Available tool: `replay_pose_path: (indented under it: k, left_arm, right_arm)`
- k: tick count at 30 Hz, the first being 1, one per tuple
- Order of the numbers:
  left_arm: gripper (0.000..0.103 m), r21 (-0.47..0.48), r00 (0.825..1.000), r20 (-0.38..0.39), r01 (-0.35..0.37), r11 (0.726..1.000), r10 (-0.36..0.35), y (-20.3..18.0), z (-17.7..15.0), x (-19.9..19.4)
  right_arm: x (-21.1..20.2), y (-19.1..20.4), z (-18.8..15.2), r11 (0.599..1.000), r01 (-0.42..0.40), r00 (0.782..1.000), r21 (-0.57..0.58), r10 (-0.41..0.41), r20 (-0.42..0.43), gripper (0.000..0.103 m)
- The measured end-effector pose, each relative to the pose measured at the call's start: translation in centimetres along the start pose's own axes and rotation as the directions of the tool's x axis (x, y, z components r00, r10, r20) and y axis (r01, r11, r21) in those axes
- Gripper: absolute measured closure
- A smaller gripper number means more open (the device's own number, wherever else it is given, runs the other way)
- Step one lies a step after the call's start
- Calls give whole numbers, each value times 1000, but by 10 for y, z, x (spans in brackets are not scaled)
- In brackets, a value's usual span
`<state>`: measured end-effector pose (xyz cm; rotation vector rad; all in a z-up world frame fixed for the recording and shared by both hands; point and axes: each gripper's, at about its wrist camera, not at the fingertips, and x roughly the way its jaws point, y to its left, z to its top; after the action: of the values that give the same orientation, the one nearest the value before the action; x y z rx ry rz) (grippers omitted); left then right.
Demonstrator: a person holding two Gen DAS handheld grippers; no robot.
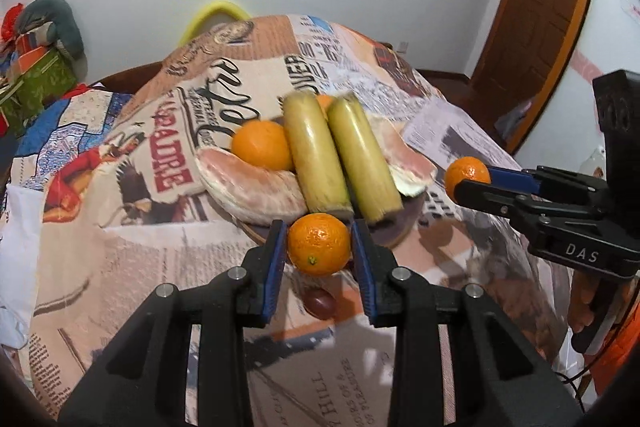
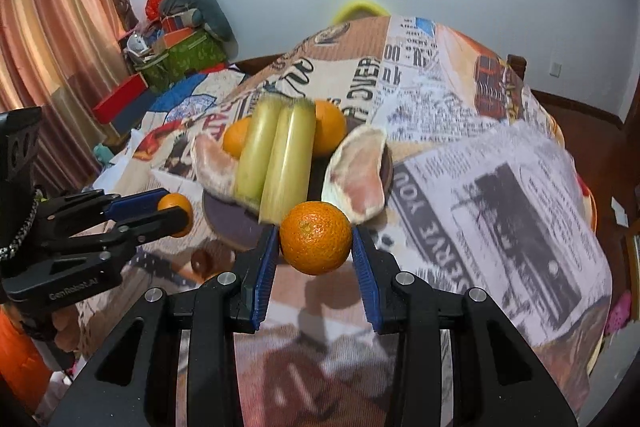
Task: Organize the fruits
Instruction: 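Grasp and place a mandarin on the plate with the left tool while the right tool places another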
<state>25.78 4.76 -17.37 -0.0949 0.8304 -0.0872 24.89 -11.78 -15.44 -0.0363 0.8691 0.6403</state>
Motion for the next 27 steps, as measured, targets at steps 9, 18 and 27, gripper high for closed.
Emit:
replay_pose_path:
  k: [9, 18, 27]
  left_arm:
    - [70, -34, 999, -33, -18, 999, 17, 18, 2, 26]
    - [70, -30, 999, -48, -3, 1000, 2, 19, 3, 43]
    - [70, -8, 998, -57, -17, 1000, 16, 9, 3, 51]
  right_arm:
    - [29, -1, 9, 999, 20, 1000, -26, -21, -24, 69]
    - [48, -2, 9, 1000, 4, 999, -24, -5, -53, 69]
    - [52, -1, 8, 999, -10, 998, -32, 8, -58, 68]
